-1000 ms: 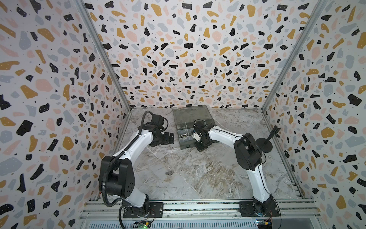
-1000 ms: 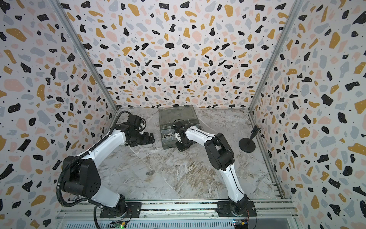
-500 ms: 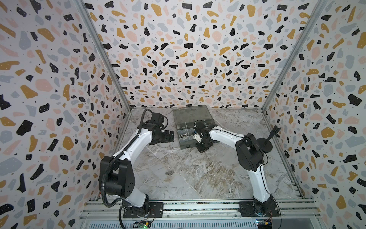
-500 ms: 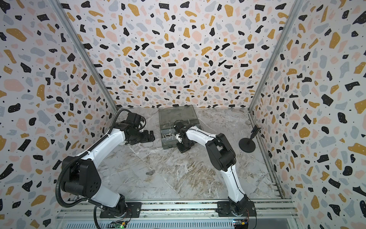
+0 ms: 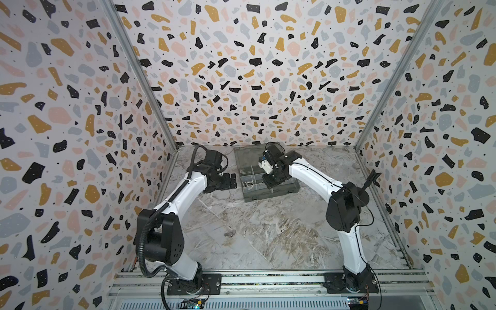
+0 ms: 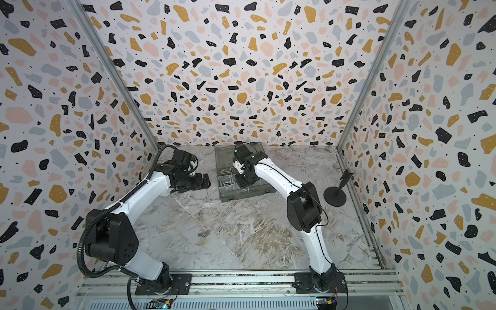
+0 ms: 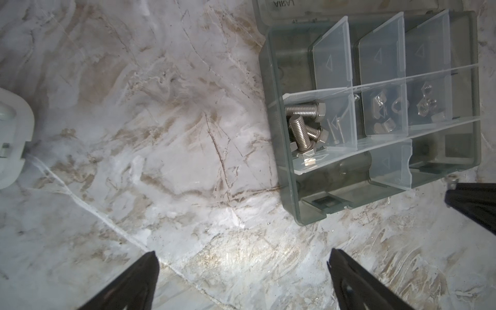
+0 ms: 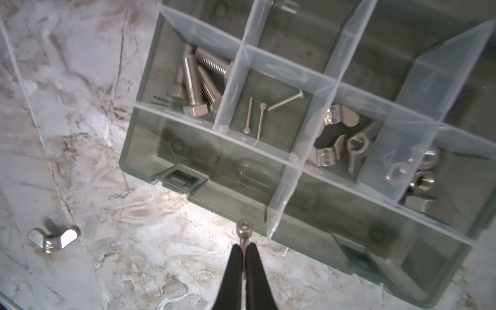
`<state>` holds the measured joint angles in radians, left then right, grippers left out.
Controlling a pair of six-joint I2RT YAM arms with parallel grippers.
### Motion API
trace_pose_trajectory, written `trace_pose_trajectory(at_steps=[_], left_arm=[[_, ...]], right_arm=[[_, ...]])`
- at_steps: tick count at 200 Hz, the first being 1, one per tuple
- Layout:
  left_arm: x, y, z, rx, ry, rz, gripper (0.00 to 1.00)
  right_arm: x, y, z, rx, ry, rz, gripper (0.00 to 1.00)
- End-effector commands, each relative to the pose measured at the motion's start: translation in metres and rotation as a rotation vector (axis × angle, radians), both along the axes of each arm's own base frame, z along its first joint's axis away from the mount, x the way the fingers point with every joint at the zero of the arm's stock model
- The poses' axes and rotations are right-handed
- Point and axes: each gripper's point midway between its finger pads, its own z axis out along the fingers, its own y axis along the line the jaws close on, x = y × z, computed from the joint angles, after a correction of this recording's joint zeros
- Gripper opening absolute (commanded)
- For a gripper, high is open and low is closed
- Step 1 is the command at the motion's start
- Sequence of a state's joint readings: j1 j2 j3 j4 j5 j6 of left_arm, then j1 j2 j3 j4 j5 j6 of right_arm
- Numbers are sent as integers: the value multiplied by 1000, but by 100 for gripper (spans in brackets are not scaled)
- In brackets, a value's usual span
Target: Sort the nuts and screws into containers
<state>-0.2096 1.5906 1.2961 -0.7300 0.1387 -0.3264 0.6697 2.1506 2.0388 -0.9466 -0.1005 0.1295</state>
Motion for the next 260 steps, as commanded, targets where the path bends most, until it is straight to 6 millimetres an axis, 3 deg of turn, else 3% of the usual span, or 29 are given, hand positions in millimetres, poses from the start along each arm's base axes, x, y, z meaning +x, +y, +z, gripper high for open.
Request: trace_pose_trajectory(at_steps=[1, 63, 151, 163, 195, 225, 260], left_arm=[[14, -3, 10, -23, -40, 20, 100], [27, -8, 17, -53, -68, 36, 100], [38, -6, 17, -26, -63, 41, 100], [39, -6, 16, -27, -57, 38, 100], [35, -6, 10, -15, -33, 21, 100], [18, -2, 1, 15, 16, -3, 100], [-21, 3, -15, 59, 86, -2, 100]], right_arm=[[16, -5, 7, 8, -7, -31, 0], [51, 14, 3, 93, -31, -32, 0], [60, 24, -25, 180, 56, -20, 2], [60, 24, -26, 187, 65, -22, 7], [59, 22, -13, 216, 61, -20, 37], [53, 16, 11, 240, 37, -22, 42], [25, 4, 38, 241, 16, -12, 49]])
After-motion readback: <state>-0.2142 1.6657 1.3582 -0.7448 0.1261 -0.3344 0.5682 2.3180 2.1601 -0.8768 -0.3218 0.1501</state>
